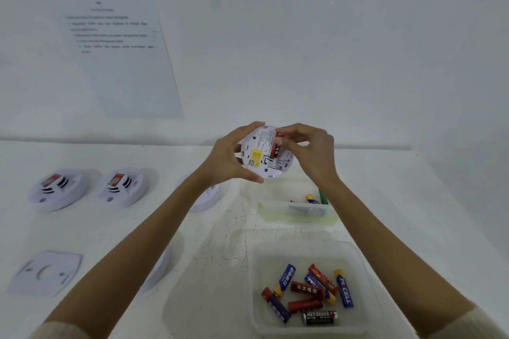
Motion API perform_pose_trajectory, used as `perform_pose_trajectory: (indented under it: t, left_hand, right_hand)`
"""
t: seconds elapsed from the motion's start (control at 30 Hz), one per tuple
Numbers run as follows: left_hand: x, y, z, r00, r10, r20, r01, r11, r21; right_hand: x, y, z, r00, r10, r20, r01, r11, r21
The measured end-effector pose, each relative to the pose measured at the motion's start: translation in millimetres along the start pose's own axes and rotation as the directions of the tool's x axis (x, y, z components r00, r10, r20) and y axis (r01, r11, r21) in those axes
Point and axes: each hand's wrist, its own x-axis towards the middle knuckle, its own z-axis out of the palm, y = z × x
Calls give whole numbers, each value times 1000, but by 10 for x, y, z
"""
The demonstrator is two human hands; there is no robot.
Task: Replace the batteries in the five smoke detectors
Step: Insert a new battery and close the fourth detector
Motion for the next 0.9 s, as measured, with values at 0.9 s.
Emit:
perform_pose_trajectory:
  t: [0.9]
  left_hand:
    - [92,-49,-5,995,62,-79,-62,998,3]
  right_hand:
    - [-144,249,150,945,-310,-102,274,924,-268]
